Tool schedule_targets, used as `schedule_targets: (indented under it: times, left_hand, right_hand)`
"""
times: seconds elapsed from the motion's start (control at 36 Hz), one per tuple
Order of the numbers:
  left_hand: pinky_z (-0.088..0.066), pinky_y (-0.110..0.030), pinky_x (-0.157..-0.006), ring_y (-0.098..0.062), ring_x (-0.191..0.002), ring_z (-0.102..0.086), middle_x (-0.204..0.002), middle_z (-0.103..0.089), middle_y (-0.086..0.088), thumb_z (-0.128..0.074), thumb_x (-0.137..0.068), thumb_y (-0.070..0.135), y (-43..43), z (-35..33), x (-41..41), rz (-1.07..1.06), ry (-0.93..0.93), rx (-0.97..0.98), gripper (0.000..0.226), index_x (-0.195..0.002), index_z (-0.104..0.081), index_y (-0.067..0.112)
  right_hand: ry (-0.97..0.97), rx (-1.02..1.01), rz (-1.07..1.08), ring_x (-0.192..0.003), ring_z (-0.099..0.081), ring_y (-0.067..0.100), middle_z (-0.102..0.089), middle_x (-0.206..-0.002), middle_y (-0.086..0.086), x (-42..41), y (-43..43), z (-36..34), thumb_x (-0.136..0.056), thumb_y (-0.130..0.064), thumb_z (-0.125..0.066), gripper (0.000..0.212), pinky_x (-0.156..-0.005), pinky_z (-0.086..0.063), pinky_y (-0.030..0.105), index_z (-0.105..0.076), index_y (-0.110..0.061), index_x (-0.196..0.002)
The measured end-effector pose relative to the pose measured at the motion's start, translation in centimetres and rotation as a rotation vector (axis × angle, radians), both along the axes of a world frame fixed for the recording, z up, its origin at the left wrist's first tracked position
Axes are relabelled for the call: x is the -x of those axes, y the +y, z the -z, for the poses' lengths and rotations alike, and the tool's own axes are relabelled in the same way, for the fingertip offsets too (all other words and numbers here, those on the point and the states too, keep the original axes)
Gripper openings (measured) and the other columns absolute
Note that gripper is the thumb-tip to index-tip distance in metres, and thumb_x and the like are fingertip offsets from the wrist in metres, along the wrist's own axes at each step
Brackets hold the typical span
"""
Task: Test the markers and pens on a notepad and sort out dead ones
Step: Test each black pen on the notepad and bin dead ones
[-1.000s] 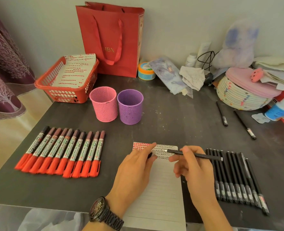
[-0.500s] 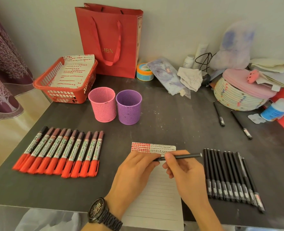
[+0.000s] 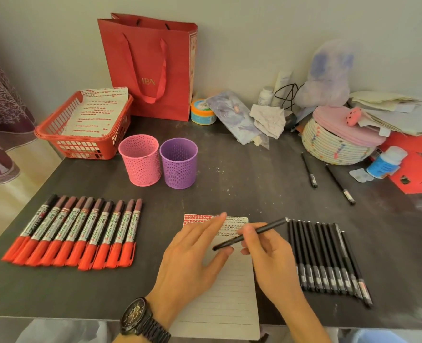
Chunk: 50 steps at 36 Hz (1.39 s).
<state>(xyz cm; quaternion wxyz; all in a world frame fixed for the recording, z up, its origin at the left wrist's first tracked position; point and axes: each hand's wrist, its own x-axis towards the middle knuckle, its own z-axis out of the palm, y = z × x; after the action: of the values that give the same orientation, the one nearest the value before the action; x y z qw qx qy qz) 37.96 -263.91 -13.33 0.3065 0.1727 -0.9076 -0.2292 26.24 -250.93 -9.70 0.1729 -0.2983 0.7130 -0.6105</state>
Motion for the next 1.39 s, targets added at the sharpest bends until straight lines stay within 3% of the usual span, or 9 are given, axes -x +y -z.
schedule_targets:
  times: [0.08, 0.19, 0.28, 0.44, 0.78, 0.86, 1.08, 1.28, 1.39]
  left_hand:
    - [-0.027, -0.029, -0.117, -0.004, -0.142, -0.034, -0.155, -0.037, 0.02, -0.044, -0.093, 0.066, -0.1, 0.2, 0.0, -0.037, -0.188, -0.02, 0.072, -0.156, -0.024, 0.038]
    - [-0.003, -0.032, -0.122, -0.007, -0.15, -0.019, -0.159, -0.029, 0.021, -0.029, -0.091, 0.076, -0.5, 1.0, 0.0, -0.057, -0.393, 0.014, 0.071, -0.153, -0.026, 0.043]
    - [-0.01, -0.033, -0.123, -0.013, -0.146, -0.031, -0.155, -0.039, 0.014, -0.035, -0.091, 0.072, -0.4, 1.0, 0.1, -0.061, -0.419, 0.03, 0.065, -0.146, -0.045, 0.04]
    - [-0.025, -0.036, -0.117, -0.015, -0.136, -0.045, -0.146, -0.049, 0.014, -0.038, -0.088, 0.072, -0.4, 0.5, 0.5, -0.107, -0.435, 0.062, 0.063, -0.137, -0.055, 0.039]
    - [-0.027, -0.038, -0.116, -0.012, -0.134, -0.041, -0.145, -0.044, 0.018, -0.037, -0.088, 0.074, -0.1, 0.1, 0.6, -0.105, -0.485, 0.036, 0.061, -0.137, -0.05, 0.042]
    - [-0.029, -0.038, -0.115, -0.012, -0.133, -0.043, -0.144, -0.044, 0.02, -0.038, -0.087, 0.075, 0.0, 0.2, 0.6, -0.115, -0.486, 0.03, 0.06, -0.136, -0.051, 0.043]
    - [-0.022, -0.033, -0.117, -0.009, -0.136, -0.037, -0.148, -0.038, 0.022, -0.037, -0.085, 0.078, -0.1, -0.1, 1.0, -0.112, -0.481, -0.003, 0.061, -0.137, -0.047, 0.048]
    - [-0.013, -0.025, -0.116, -0.006, -0.139, -0.032, -0.149, -0.034, 0.024, -0.034, -0.084, 0.081, -0.2, -0.6, 0.9, -0.104, -0.504, -0.029, 0.064, -0.139, -0.043, 0.049]
    - [-0.007, -0.025, -0.118, -0.003, -0.143, -0.02, -0.153, -0.023, 0.027, -0.026, -0.082, 0.084, -0.2, -0.8, 1.0, -0.077, -0.546, -0.024, 0.07, -0.143, -0.033, 0.052]
  right_hand:
    - [-0.014, -0.015, 0.091, -0.082, -0.075, 0.015, -0.074, -0.088, -0.002, 3.1, 2.3, -1.1, -0.093, -0.044, -0.055, 0.015, -0.07, -0.059, 0.022, -0.067, -0.037, -0.087]
    - [0.143, -0.284, 0.214, -0.063, -0.072, 0.016, -0.074, -0.076, 0.0, 9.4, 7.7, -3.4, -0.092, -0.05, -0.064, 0.015, -0.064, -0.059, 0.034, -0.055, -0.046, -0.103]
    - [0.279, -0.586, 0.263, -0.057, -0.068, 0.006, -0.072, -0.067, -0.012, 13.5, 11.7, -4.3, -0.08, -0.072, -0.059, 0.048, -0.07, -0.051, 0.035, -0.044, -0.048, -0.118]
    - [0.319, -1.004, 0.162, -0.048, -0.063, 0.001, -0.069, -0.058, -0.011, 16.5, 15.1, -3.5, -0.092, -0.058, -0.059, 0.057, -0.062, -0.047, 0.026, -0.05, -0.031, -0.141]
    - [0.292, -1.011, 0.171, -0.065, -0.068, 0.007, -0.07, -0.061, -0.012, 18.9, 15.0, -1.5, -0.095, -0.06, -0.053, 0.029, -0.068, -0.048, 0.031, -0.061, -0.04, -0.114]
    - [0.343, -0.954, 0.277, -0.09, -0.066, 0.022, -0.066, -0.083, -0.014, 21.2, 13.3, -1.4, -0.094, -0.055, -0.057, 0.032, -0.077, -0.044, 0.035, -0.065, -0.032, -0.115]
    - [0.449, -0.906, 0.372, -0.121, -0.057, 0.039, -0.061, -0.131, 0.016, 26.7, 6.5, -1.5, -0.096, -0.039, -0.062, 0.05, -0.098, -0.048, 0.048, -0.055, -0.01, -0.136]
    - [0.444, -1.127, 0.337, -0.115, -0.059, 0.043, -0.062, -0.128, 0.023, 28.0, 4.8, -0.4, -0.101, -0.028, -0.056, 0.035, -0.089, -0.049, 0.044, -0.06, -0.008, -0.129]
    - [0.24, -0.861, 0.396, -0.12, -0.058, 0.041, -0.062, -0.134, 0.021, 26.3, 5.9, -1.1, -0.102, -0.023, -0.055, 0.037, -0.101, -0.045, 0.044, -0.061, -0.007, -0.135]
